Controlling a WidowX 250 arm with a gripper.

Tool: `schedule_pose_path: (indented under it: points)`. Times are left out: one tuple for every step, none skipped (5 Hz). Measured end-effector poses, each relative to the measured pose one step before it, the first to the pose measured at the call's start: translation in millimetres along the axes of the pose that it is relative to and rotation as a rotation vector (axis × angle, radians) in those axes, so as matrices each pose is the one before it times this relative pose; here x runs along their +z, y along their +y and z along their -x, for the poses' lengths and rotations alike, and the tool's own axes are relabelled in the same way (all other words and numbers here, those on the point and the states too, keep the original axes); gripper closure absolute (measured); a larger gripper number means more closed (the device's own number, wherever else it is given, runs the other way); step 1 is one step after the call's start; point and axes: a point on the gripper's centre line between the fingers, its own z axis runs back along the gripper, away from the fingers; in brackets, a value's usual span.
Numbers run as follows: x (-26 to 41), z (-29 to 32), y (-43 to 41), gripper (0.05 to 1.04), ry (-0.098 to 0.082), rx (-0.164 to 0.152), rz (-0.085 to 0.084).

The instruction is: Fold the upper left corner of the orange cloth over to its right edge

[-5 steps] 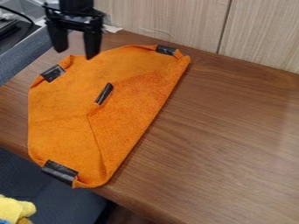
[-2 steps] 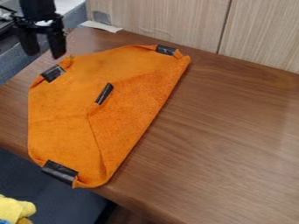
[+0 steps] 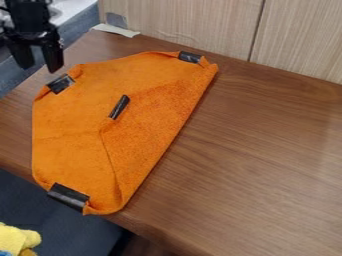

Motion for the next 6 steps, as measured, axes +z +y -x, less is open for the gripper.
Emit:
schedule_pose_path:
  points:
    - [-13.10, 0.13, -0.61, 0.083, 0.0278, -0.0081, 0.0140]
    - [-13.23, -1.06, -5.78, 0.083, 0.0406, -0.0205, 0.0102]
    - [-1.05, -7.48, -8.98, 0.136, 0.0090, -0.0340, -0.0109]
    - [-3.15, -7.07, -10.78, 0.416, 0.0045, -0.0357, -0.0215]
    - [-1.21, -0.63, -3.64, 0.712, -0.0006, -0.0136, -0.0016]
    - [0.61, 0.85, -2.69, 0.911, -0.0169, -0.0035, 0.0114]
